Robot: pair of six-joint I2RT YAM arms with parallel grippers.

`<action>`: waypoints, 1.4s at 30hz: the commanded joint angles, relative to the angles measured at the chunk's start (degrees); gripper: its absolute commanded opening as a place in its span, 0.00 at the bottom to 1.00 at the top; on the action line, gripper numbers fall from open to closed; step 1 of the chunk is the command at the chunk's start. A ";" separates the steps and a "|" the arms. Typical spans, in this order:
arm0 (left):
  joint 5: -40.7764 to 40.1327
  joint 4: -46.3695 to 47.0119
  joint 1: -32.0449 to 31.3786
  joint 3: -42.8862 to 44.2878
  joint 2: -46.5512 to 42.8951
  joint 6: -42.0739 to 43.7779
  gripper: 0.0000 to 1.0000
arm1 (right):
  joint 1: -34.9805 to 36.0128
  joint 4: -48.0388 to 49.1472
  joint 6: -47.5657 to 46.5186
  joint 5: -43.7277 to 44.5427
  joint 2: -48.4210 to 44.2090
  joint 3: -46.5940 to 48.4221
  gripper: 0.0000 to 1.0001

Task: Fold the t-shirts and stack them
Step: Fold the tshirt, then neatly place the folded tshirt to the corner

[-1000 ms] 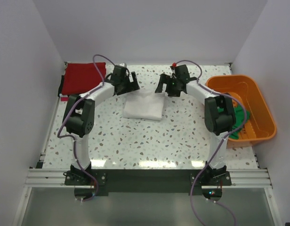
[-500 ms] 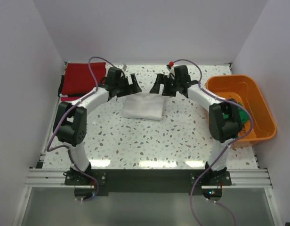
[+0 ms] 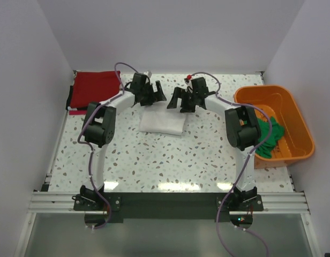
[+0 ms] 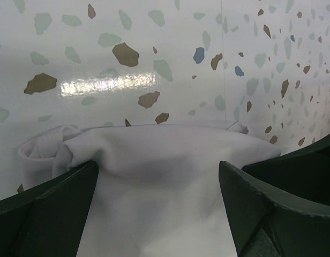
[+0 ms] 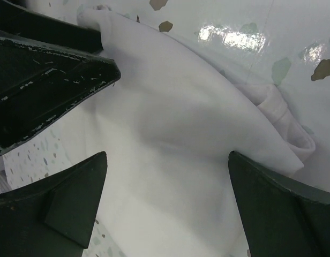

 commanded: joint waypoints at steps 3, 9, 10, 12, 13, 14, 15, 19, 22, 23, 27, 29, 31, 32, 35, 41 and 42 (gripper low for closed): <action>-1.93 -0.88 1.67 0.66 -0.18 0.38 1.00 | -0.39 -1.23 -1.90 1.96 0.36 2.88 0.99; 0.00 -1.23 1.76 0.47 -4.40 1.96 1.00 | -0.30 -5.97 -5.15 3.63 -2.89 6.47 0.99; 0.00 -1.41 1.67 0.65 -6.32 2.49 1.00 | -0.21 -6.41 -6.02 3.72 -5.59 6.48 0.99; -0.26 -1.76 1.76 0.39 -8.70 2.84 1.00 | -0.21 -6.15 -6.47 4.51 -8.68 4.65 0.99; -0.61 -1.76 1.67 0.04 -11.23 3.45 1.00 | -0.30 -5.37 -6.38 4.52 -10.61 3.42 0.99; -2.01 -2.46 1.76 -0.92 -12.48 3.63 1.00 | -0.30 -5.01 -6.38 4.60 -13.94 0.10 0.99; -2.80 -2.81 1.67 -1.80 -13.79 4.33 1.00 | -0.30 -4.75 -6.12 4.78 -15.88 -1.67 0.99; -4.39 -4.57 1.76 -7.86 -20.82 7.32 1.00 | -0.21 1.29 -3.49 2.94 -24.76 -15.81 0.99; -6.32 -4.83 1.67 -12.96 -23.29 8.47 1.00 | 0.31 2.28 -2.60 5.21 -32.84 -25.84 0.99; -7.02 -5.53 1.76 -14.27 -23.39 8.73 1.00 | 0.49 2.20 -2.78 6.00 -34.95 -29.78 0.99; -7.47 -5.98 1.76 -16.31 -22.60 8.65 1.00 | 1.10 1.15 -3.57 7.59 -46.45 -36.75 0.99; -8.34 -6.42 1.76 -16.31 -21.11 8.65 1.00 | 1.19 -0.87 -4.36 8.47 -49.20 -38.77 0.99; -8.52 -6.77 1.76 -16.13 -19.35 9.08 1.00 | 1.10 -2.28 -4.71 9.17 -52.19 -39.74 0.99; -8.52 -6.77 1.76 -16.22 -18.74 9.35 1.00 | 1.10 -3.16 -4.89 9.00 -52.98 -40.62 0.99; -8.00 -5.72 1.67 -16.22 -16.10 10.66 1.00 | 1.10 -4.39 -5.68 9.00 -55.62 -41.85 0.99; -11.58 -8.96 1.23 -14.99 -11.96 11.02 1.00 | 1.10 -6.68 -7.17 10.58 -57.82 -42.91 0.99; -12.12 -9.14 1.05 -15.16 -11.79 11.11 0.96 | 1.10 -6.77 -7.35 10.84 -58.35 -42.91 0.99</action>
